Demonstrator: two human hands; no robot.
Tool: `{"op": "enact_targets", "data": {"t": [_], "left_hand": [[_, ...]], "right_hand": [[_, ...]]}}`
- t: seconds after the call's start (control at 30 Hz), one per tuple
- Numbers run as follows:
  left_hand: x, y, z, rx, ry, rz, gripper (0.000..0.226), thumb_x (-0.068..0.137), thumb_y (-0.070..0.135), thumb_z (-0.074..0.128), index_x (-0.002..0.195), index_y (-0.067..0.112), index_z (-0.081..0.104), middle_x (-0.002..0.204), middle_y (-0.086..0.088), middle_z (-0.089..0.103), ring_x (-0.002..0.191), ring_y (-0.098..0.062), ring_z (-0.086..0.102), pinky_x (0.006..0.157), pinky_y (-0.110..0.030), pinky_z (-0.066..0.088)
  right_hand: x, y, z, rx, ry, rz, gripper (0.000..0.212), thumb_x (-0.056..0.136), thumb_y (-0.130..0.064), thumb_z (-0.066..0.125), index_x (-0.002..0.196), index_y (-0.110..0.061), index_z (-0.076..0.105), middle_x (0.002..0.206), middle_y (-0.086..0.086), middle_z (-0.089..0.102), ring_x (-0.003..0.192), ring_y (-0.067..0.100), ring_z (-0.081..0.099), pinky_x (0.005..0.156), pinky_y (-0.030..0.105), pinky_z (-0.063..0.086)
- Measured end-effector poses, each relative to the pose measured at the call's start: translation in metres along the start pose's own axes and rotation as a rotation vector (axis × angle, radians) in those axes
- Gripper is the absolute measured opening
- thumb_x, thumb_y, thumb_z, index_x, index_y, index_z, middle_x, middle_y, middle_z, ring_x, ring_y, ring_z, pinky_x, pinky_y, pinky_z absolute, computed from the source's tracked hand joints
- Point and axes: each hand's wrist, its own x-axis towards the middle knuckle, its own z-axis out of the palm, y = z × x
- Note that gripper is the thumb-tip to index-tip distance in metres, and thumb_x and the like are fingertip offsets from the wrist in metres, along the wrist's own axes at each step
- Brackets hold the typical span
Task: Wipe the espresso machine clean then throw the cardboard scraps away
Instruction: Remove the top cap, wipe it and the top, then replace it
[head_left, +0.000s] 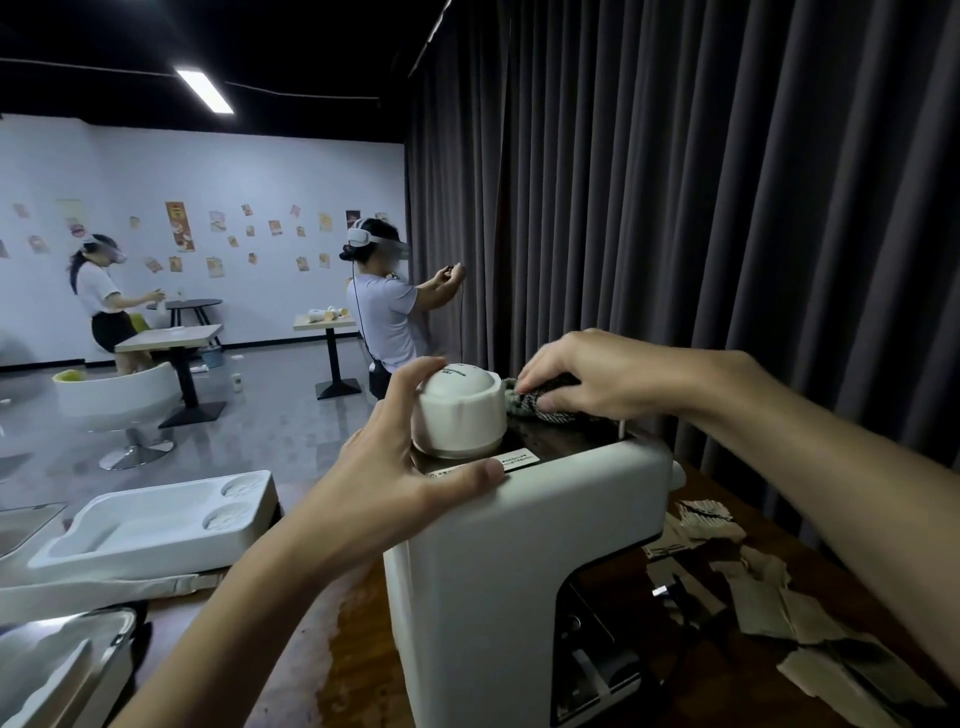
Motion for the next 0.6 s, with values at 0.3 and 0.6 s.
{"op": "enact_targets", "data": {"t": [0.3,0.6], "left_hand": [[-0.001,0.000,0.000,0.025,0.002,-0.008,0.088,0.060,0.069,0.075,0.132,0.067,0.026,0.139,0.011,0.050,0.125,-0.017,0.054,0.107,-0.048,0.044],[-0.003,-0.002,0.000,0.008,0.002,0.003,0.088,0.061,0.069,0.074,0.134,0.066,0.025,0.139,0.009,0.049,0.126,-0.020,0.052,0.107,-0.049,0.044]], "right_hand": [[0.012,-0.001,0.009,-0.082,0.037,0.022,0.037,0.100,-0.040,0.046,0.136,-0.038,0.053,0.139,-0.009,0.053,0.133,0.015,0.039,0.113,0.047,0.025],[-0.061,-0.022,-0.010,-0.090,-0.104,-0.038,0.044,0.100,-0.044,0.044,0.143,-0.044,0.039,0.148,-0.027,0.030,0.132,-0.010,0.015,0.113,0.027,0.004]]}}
